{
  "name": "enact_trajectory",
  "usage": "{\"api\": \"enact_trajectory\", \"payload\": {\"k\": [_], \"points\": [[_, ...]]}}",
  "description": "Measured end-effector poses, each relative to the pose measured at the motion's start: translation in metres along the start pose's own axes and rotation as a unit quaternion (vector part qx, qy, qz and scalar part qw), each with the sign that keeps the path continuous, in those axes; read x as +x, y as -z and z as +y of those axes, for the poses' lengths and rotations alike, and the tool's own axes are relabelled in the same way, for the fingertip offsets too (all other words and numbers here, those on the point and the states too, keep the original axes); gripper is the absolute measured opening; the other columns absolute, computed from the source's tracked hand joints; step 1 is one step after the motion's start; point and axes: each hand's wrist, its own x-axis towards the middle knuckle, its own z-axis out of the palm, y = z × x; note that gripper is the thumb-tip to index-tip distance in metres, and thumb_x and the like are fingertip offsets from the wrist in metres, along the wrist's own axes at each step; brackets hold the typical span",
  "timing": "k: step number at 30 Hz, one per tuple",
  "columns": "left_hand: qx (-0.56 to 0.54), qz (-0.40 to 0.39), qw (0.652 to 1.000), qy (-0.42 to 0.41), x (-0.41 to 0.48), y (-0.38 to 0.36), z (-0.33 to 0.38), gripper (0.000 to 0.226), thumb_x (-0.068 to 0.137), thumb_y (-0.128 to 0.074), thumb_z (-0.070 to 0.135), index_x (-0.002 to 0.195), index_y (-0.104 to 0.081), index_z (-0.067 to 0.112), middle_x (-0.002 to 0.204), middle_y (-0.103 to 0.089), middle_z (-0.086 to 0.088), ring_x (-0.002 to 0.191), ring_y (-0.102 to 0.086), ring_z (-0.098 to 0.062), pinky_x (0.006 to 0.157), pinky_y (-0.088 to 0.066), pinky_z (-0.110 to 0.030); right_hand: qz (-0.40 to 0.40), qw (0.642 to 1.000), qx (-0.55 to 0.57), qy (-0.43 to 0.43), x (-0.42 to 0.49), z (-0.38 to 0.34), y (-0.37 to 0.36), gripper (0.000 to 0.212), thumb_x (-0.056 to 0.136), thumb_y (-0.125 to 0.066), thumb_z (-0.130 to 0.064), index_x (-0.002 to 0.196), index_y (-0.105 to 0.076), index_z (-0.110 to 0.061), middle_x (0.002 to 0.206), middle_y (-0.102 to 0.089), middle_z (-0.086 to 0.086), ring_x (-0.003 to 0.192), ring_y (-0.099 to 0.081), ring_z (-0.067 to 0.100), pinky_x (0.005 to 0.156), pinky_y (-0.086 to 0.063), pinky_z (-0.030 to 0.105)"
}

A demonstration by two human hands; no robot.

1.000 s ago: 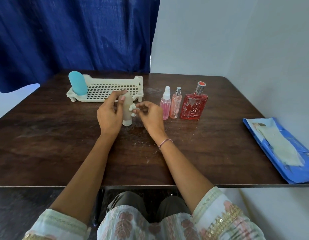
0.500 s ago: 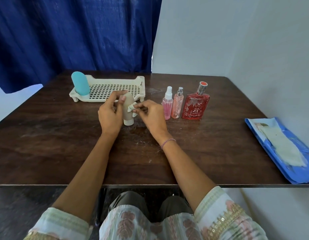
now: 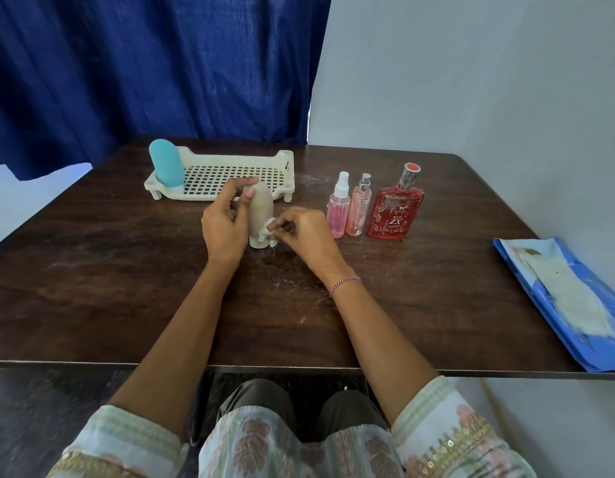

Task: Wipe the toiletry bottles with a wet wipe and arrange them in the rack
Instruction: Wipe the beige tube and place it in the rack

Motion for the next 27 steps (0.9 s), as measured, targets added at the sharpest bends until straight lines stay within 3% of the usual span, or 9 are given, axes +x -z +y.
{"api": "enact_trajectory", "payload": {"k": [4,9,13,17,20,24,27], "points": [[-0.005,-0.004,1.0,0.004,0.001,0.0,-0.001,0.019,0.098,-0.05,0.031,0.112,-0.062,0.03,0.104,-0.059,0.023,0.083,-0.054,0.011,0.071,-0.048,-0.026,-0.022,1.0,-0.01,0.007,0.0,-0.001,0.002,0.015,0.073,-0.074,0.001,0.086,-0.074,-0.005,0.091,-0.069,0.009,0.074,-0.058,0.006,0.076,-0.05,0.017],[-0.017,-0.049,0.998,-0.04,-0.001,0.001,0.0,0.016,0.098,-0.05,0.027,0.11,-0.06,0.027,0.102,-0.06,0.022,0.094,-0.057,0.01,0.075,-0.046,-0.014,0.089,0.995,0.037,0.03,-0.001,-0.004,0.013,0.016,0.076,-0.072,0.002,0.089,-0.073,-0.006,0.093,-0.067,0.005,0.079,-0.06,0.006,0.077,-0.051,0.014],[-0.023,-0.062,0.997,-0.05,-0.001,0.001,0.002,0.017,0.098,-0.05,0.027,0.111,-0.06,0.026,0.103,-0.062,0.019,0.093,-0.058,0.007,0.073,-0.047,-0.015,0.134,0.988,0.07,0.032,0.001,-0.006,0.015,0.017,0.079,-0.069,0.003,0.092,-0.07,-0.006,0.097,-0.066,0.004,0.086,-0.063,0.008,0.08,-0.052,0.016],[-0.019,-0.054,0.997,-0.046,0.001,0.002,0.0,0.016,0.099,-0.048,0.028,0.11,-0.059,0.027,0.101,-0.06,0.023,0.092,-0.058,0.008,0.076,-0.049,-0.023,0.095,0.993,0.074,0.007,0.002,-0.005,0.01,0.019,0.076,-0.069,0.007,0.089,-0.067,-0.006,0.096,-0.065,0.003,0.081,-0.062,0.008,0.078,-0.054,0.019],[-0.011,-0.042,0.999,-0.028,0.002,0.002,-0.003,0.017,0.099,-0.048,0.031,0.111,-0.059,0.028,0.101,-0.059,0.025,0.09,-0.056,0.012,0.076,-0.05,-0.028,0.034,0.998,0.049,-0.005,0.001,0.0,0.002,0.021,0.073,-0.071,0.009,0.086,-0.066,-0.007,0.092,-0.066,0.006,0.078,-0.064,0.014,0.077,-0.056,0.029],[-0.011,-0.032,0.999,-0.018,0.001,0.002,-0.003,0.015,0.099,-0.048,0.033,0.109,-0.058,0.033,0.101,-0.057,0.026,0.089,-0.054,0.015,0.074,-0.047,-0.02,-0.066,0.998,-0.008,-0.014,-0.003,0.001,-0.004,0.021,0.071,-0.075,0.004,0.083,-0.067,-0.011,0.091,-0.066,0.006,0.079,-0.062,0.016,0.077,-0.053,0.033],[-0.02,-0.037,0.999,-0.02,0.001,0.003,-0.002,0.014,0.099,-0.047,0.031,0.108,-0.058,0.033,0.1,-0.058,0.027,0.091,-0.054,0.015,0.074,-0.044,-0.01,-0.055,0.998,-0.021,-0.003,-0.004,-0.002,-0.004,0.02,0.071,-0.073,0.004,0.083,-0.068,-0.011,0.091,-0.066,0.005,0.08,-0.06,0.015,0.079,-0.052,0.033]]}}
